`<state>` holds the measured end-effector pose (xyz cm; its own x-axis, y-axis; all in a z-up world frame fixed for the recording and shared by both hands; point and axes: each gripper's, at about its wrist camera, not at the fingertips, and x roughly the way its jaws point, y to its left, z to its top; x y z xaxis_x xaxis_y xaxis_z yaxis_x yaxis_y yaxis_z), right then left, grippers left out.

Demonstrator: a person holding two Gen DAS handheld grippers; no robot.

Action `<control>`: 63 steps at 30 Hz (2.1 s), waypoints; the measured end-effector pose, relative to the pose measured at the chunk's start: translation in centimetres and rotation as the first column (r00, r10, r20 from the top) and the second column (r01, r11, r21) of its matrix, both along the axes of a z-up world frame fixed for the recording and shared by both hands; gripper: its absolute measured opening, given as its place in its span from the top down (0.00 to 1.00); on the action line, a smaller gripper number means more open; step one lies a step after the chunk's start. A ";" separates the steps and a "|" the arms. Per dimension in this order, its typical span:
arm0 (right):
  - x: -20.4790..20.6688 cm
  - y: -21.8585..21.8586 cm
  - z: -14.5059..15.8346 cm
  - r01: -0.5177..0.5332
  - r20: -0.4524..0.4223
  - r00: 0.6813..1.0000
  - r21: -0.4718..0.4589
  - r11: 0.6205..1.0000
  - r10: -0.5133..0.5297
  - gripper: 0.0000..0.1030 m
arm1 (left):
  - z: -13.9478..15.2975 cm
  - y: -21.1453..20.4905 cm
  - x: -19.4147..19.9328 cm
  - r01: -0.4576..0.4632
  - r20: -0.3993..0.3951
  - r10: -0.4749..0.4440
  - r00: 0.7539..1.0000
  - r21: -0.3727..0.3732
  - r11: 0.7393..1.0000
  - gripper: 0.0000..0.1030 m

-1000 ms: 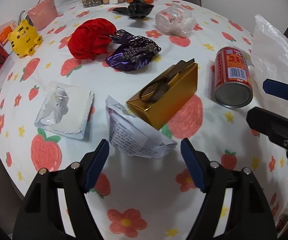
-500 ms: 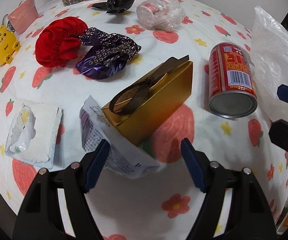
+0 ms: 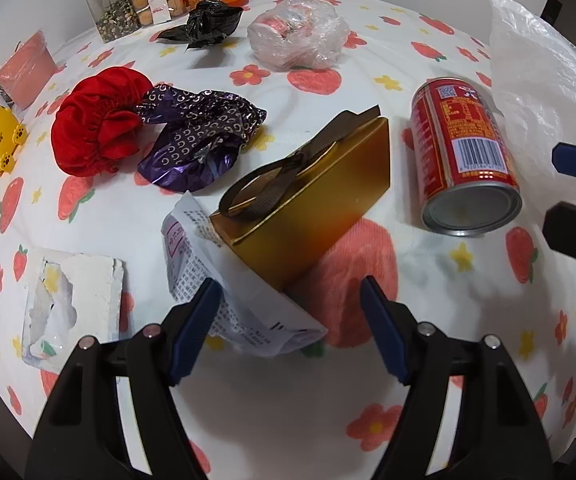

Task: Collect trash
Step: 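Lower the left tool onto the white receipt and close on it, then grasp the gold ribboned box with the right tool while the left tool holds the receipt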

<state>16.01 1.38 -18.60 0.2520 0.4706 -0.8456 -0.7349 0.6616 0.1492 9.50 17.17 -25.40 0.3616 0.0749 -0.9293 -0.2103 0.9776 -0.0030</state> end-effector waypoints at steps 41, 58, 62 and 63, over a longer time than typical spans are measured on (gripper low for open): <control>-2.1 6.6 -0.7 -0.159 0.018 0.987 -0.004 0.987 0.159 0.30 | 0.4 4.5 -3.5 -0.144 0.045 0.151 0.987 -0.131 0.981 0.89; -1.2 11.5 -3.9 -0.210 0.049 0.975 -0.110 0.971 0.217 0.17 | 0.6 6.0 -4.3 -0.192 0.042 0.200 0.979 -0.143 0.971 0.89; -1.2 11.8 -4.9 -0.223 0.040 0.972 -0.133 0.966 0.230 0.16 | 0.5 6.1 -4.4 -0.196 0.039 0.204 0.978 -0.149 0.969 0.89; -1.2 11.9 -5.1 -0.220 0.044 0.973 -0.142 0.965 0.228 0.16 | 0.5 6.2 -4.4 -0.197 0.039 0.206 0.978 -0.151 0.969 0.89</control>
<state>14.85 13.31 -23.72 0.2048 0.4034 -0.8918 -0.8716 0.4897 0.0214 5.13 23.36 -24.94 0.4030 0.0166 -0.9150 -0.3985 0.9033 -0.1592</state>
